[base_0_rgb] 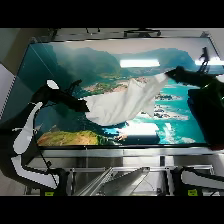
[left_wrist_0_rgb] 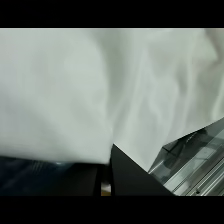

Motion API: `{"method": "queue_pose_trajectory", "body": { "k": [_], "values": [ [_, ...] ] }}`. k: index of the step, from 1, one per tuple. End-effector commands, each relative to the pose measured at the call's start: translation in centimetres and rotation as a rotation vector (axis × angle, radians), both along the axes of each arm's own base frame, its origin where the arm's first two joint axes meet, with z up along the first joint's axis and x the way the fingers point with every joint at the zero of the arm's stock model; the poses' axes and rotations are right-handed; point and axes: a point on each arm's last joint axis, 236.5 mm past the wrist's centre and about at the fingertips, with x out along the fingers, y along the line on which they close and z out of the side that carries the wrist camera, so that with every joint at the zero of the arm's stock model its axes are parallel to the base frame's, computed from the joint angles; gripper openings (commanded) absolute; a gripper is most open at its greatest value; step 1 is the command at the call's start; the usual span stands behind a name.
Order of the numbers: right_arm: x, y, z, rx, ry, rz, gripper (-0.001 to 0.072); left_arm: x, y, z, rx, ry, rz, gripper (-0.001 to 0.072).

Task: Fold the shirts.

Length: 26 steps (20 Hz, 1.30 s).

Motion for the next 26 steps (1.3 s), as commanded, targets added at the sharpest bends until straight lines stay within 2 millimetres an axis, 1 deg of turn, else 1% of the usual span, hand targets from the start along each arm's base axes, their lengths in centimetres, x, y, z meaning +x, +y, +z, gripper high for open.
{"method": "queue_pose_trajectory", "body": {
  "k": [1,3,4,5,6,7,8,9,10,11,12,13,14,16,17,18,19,20,21,22,24,25,26],
  "values": [
    [3.7,-7.3,-1.0,0.017,0.006,-0.155,0.0018,-0.1,0.0,0.0,-0.002,0.004,-0.001,0.0023],
    [3.8,-6.5,-5.8,0.054,0.104,-0.118,0.0020,-0.1,-0.1,0.0,-0.002,0.004,-0.002,0.0023],
    [3.7,-5.7,-8.2,0.082,0.157,-0.088,0.0080,-0.1,0.0,0.0,-0.002,0.004,-0.001,0.0023],
    [3.5,-4.9,-10.3,0.108,0.203,-0.065,0.0295,-0.1,0.0,0.0,-0.001,0.004,-0.002,0.0023],
    [3.3,-4.1,-11.6,0.137,0.234,-0.042,0.0322,-0.1,0.0,0.0,-0.001,0.004,-0.002,0.0023],
    [2.9,-3.6,-12.3,0.157,0.255,-0.023,0.0322,-0.1,0.0,0.0,-0.001,0.005,-0.002,0.0023],
    [2.6,-3.4,-12.3,0.166,0.261,-0.001,0.0322,-0.2,0.0,0.0,-0.001,0.007,-0.003,0.0023],
    [2.1,-3.3,-11.5,0.170,0.246,0.024,0.0320,-0.3,0.0,0.0,-0.002,0.010,-0.006,0.0022],
    [1.5,-3.2,-10.3,0.170,0.226,0.057,0.0298,-0.5,0.0,0.1,-0.003,0.018,-0.010,0.0022],
    [0.5,-2.8,-8.6,0.170,0.202,0.110,0.0224,-0.8,0.0,0.2,-0.005,0.030,-0.017,0.0024],
    [-0.7,-2.4,-7.0,0.171,0.193,0.160,0.0227,-1.1,0.0,0.3,-0.008,0.043,-0.023,0.0045],
    [-2.3,-1.6,-5.6,0.154,0.192,0.224,0.0228,-1.3,0.2,0.3,-0.009,0.053,-0.020,0.0257],
    [-4.0,-0.9,-4.7,0.124,0.199,0.286,0.0230,-1.2,0.4,0.4,-0.010,0.058,-0.012,0.0336],
    [-7.0,0.6,-4.3,0.053,0.246,0.362,0.0235,-0.9,1.4,0.4,-0.012,0.064,0.016,0.0336],
    [-8.4,1.6,-4.5,0.031,0.266,0.382,0.0287,-0.8,2.2,0.5,-0.014,0.073,0.037,0.0336],
    [-9.8,2.8,-5.0,0.026,0.293,0.395,0.0356,-0.9,2.9,0.6,-0.015,0.092,0.062,0.0336],
    [-11.3,4.3,-5.6,0.037,0.316,0.419,0.0460,-0.9,3.9,0.7,-0.021,0.109,0.083,0.0336],
    [-12.8,5.9,-6.6,0.043,0.344,0.438,0.0569,-0.8,4.9,0.7,-0.024,0.114,0.109,0.0336],
    [-13.8,7.4,-8.1,0.042,0.372,0.442,0.0625,-0.3,6.1,0.7,-0.025,0.109,0.144,0.0336],
    [-14.4,8.6,-9.8,0.034,0.396,0.436,0.0625,0.3,7.1,0.6,-0.024,0.097,0.181,0.0336],
    [-14.8,10.8,-13.5,-0.008,0.435,0.404,0.0626,1.8,8.8,0.3,-0.011,0.051,0.249,0.0336],
    [-14.7,11.9,-14.8,-0.021,0.446,0.402,0.0626,2.8,9.5,0.0,0.000,0.018,0.282,0.0336],
    [-14.5,13.0,-15.6,-0.019,0.452,0.402,0.0625,3.8,9.9,-0.2,0.012,-0.020,0.310,0.0336]
  ]
}}
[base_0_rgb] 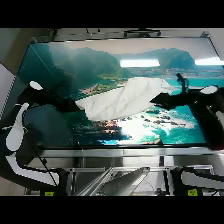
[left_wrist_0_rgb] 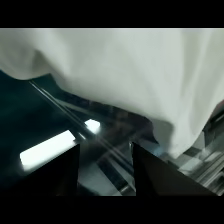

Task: Fold the shirts.

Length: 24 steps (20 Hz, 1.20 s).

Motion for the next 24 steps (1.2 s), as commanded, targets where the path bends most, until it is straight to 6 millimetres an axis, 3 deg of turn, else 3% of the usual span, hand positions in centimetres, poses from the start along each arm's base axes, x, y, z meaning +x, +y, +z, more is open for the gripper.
{"method": "queue_pose_trajectory", "body": {
  "k": [1,4,6,8,10,14,15,17,18,19,20,24],
  "values": [
    [0.0,3.8,-4.1,-0.039,0.025,-0.032,0.0625,3.6,2.5,-0.7,0.054,-0.112,0.122,0.0336],
    [1.2,6.4,-6.0,-0.005,0.057,-0.096,0.0624,7.5,3.4,-0.5,0.083,-0.243,0.230,0.0336],
    [1.4,7.8,-6.9,0.017,0.084,-0.114,0.0623,8.7,3.5,-0.4,0.094,-0.285,0.258,0.0336],
    [1.3,8.8,-7.5,0.035,0.105,-0.127,0.0622,8.8,2.5,-0.9,0.095,-0.284,0.240,0.0338],
    [1.0,9.4,-7.6,0.036,0.106,-0.113,0.0622,7.6,0.9,-2.3,0.078,-0.226,0.189,0.0342],
    [1.0,9.4,-7.5,0.037,0.105,-0.111,0.0617,6.4,-1.5,-3.9,0.065,-0.180,0.119,0.0342],
    [1.0,9.5,-7.5,0.041,0.105,-0.114,0.0571,6.1,-2.0,-3.9,0.060,-0.175,0.105,0.0342],
    [1.3,9.6,-7.2,0.057,0.103,-0.125,0.0147,5.6,-3.0,-3.4,0.047,-0.162,0.068,0.0341],
    [1.4,9.7,-7.0,0.065,0.101,-0.128,0.0104,5.6,-3.1,-2.9,0.039,-0.160,0.057,0.0250],
    [1.4,9.9,-6.8,0.074,0.102,-0.124,0.0102,5.6,-3.3,-2.3,0.031,-0.159,0.042,0.0044],
    [1.4,10.1,-6.2,0.086,0.097,-0.109,0.0018,5.8,-3.4,-1.4,0.022,-0.165,0.027,0.0021],
    [1.9,10.8,-1.7,0.142,0.018,-0.054,0.0018,6.6,-4.1,2.7,-0.015,-0.193,-0.038,0.0021]
  ]
}}
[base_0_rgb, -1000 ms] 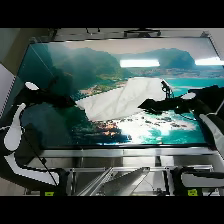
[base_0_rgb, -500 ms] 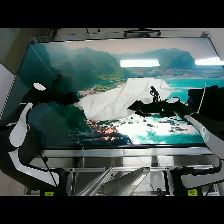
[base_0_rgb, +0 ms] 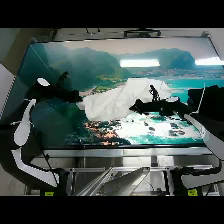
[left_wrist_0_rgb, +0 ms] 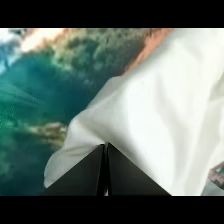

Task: Fold the shirts.

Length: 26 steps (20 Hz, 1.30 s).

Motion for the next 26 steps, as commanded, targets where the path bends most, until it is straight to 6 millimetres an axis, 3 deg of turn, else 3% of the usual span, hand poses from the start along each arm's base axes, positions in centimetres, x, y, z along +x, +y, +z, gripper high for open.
{"method": "queue_pose_trajectory", "body": {
  "k": [1,3,5,7,9,11,13,15,17,19,21,23,26],
  "values": [
    [0.5,0.6,4.5,0.059,-0.080,0.040,0.0018,-0.1,-1.1,3.6,-0.049,-0.002,-0.069,0.0022],
    [0.8,0.4,9.0,0.097,-0.167,0.066,0.0018,0.2,-2.4,6.8,-0.126,-0.042,-0.085,0.0021],
    [1.0,-0.2,15.4,0.133,-0.303,0.092,0.0018,0.4,-3.6,12.1,-0.229,-0.147,-0.115,0.0021],
    [0.5,-1.6,23.5,0.171,-0.474,0.115,0.0018,0.3,-4.6,19.5,-0.348,-0.305,-0.130,0.0021],
    [-1.4,-3.0,32.7,0.233,-0.669,0.126,0.0017,-1.2,-4.8,29.7,-0.477,-0.552,-0.156,0.0021],
    [-5.0,-4.3,41.5,0.279,-0.850,0.126,0.0018,-5.0,-4.7,40.5,-0.575,-0.818,-0.188,0.0021],
    [-8.5,-5.1,47.0,0.260,-0.987,0.117,0.0018,-10.1,-4.6,49.5,-0.582,-1.067,-0.198,0.0021],
    [-12.3,-4.8,50.5,0.257,-1.074,0.123,0.0018,-15.6,-5.3,55.2,-0.501,-1.273,-0.221,0.0021],
    [-15.4,-4.2,52.1,0.265,-1.112,0.136,0.0017,-20.6,-6.1,59.1,-0.424,-1.425,-0.234,0.0021],
    [-17.7,-3.9,53.0,0.254,-1.152,0.144,0.0018,-22.9,-5.8,61.1,-0.303,-1.533,-0.187,0.0022],
    [-17.3,-4.0,52.2,0.208,-1.137,0.132,0.0017,-22.4,-4.8,60.6,-0.208,-1.529,-0.131,0.0022],
    [-14.5,-4.8,49.3,0.128,-1.040,0.096,0.0018,-19.3,-4.3,57.1,-0.241,-1.363,-0.120,0.0022],
    [-9.3,-5.2,42.2,0.076,-0.836,0.076,0.0018,-12.5,-4.3,47.1,-0.306,-1.004,-0.134,0.0022]
  ]
}}
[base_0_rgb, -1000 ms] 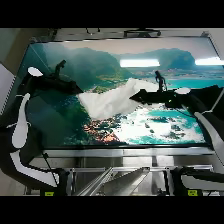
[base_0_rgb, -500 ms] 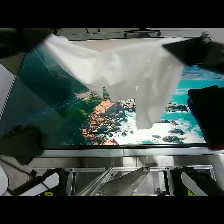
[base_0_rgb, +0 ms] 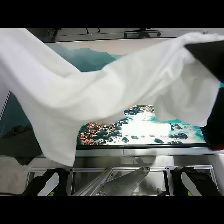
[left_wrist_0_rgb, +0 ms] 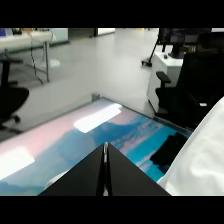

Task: Fold the shirts.

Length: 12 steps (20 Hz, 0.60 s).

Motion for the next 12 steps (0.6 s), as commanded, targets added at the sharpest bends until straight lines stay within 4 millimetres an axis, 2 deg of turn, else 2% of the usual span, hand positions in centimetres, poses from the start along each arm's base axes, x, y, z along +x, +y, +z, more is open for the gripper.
{"method": "queue_pose_trajectory", "body": {
  "k": [1,3,5,8,9,10,11,12],
  "values": [
    [5.3,-0.5,-8.4,-0.070,0.232,-0.049,0.0018,6.2,0.0,-10.8,0.028,0.351,-0.039,0.0022],
    [9.1,-0.4,-16.3,-0.086,0.424,-0.076,0.0018,10.6,-0.6,-20.1,0.092,0.569,-0.038,0.0022],
    [12.7,-0.4,-25.5,-0.083,0.633,-0.133,0.0019,13.8,-1.6,-29.7,0.168,0.764,-0.036,0.0023],
    [15.7,-1.1,-39.6,-0.150,0.857,-0.192,0.0019,16.2,-3.3,-43.8,0.246,1.031,-0.061,0.0023],
    [16.3,-1.2,-42.9,-0.157,0.900,-0.189,0.0019,16.6,-3.8,-47.3,0.253,1.101,-0.081,0.0023],
    [17.1,-1.2,-45.3,-0.135,0.924,-0.182,0.0019,17.2,-4.1,-50.5,0.260,1.162,-0.099,0.0022],
    [18.1,-1.3,-46.5,-0.107,0.921,-0.171,0.0019,17.8,-4.2,-52.5,0.264,1.198,-0.116,0.0021],
    [19.2,-1.6,-46.8,-0.071,0.910,-0.164,0.0019,18.7,-4.2,-53.6,0.268,1.209,-0.130,0.0021]
  ]
}}
